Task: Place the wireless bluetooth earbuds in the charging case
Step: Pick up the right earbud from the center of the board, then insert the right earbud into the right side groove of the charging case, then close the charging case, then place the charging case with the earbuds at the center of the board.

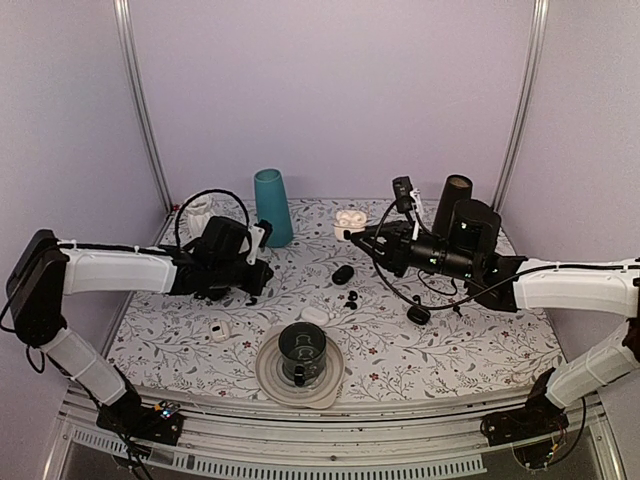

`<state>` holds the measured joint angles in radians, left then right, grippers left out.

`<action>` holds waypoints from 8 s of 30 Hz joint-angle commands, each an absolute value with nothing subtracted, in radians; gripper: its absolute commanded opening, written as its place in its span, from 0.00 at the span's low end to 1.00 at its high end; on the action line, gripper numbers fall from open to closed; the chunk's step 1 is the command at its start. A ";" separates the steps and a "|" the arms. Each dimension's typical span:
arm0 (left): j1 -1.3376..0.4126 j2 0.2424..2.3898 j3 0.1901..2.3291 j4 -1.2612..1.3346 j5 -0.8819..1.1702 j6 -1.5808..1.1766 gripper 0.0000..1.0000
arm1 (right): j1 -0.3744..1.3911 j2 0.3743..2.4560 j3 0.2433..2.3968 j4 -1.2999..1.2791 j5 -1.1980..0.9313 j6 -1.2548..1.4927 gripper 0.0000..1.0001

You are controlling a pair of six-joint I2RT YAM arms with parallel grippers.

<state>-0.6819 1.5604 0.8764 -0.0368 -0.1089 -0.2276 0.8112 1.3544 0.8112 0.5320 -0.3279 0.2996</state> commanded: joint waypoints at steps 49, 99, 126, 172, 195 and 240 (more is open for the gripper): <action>-1.021 1.442 1.192 -0.130 -0.301 0.391 0.12 | 0.795 1.665 1.169 0.235 -0.652 0.258 0.04; -1.078 1.395 1.153 -0.133 -0.262 0.478 0.14 | 0.799 1.574 1.155 0.320 -0.554 0.263 0.04; -1.076 1.401 1.174 -0.113 -0.268 0.466 0.20 | 0.813 1.543 1.144 0.371 -0.578 0.218 0.04; -0.819 1.230 1.198 -0.060 0.083 0.030 0.19 | 0.825 1.510 1.066 0.495 -0.528 0.207 0.04; -0.633 1.386 1.190 0.040 0.518 -0.258 0.42 | 0.839 1.517 1.082 0.593 -0.719 0.287 0.05; -0.683 1.228 0.934 0.320 0.464 -0.283 0.64 | 0.224 1.610 0.816 0.382 -0.627 0.668 0.04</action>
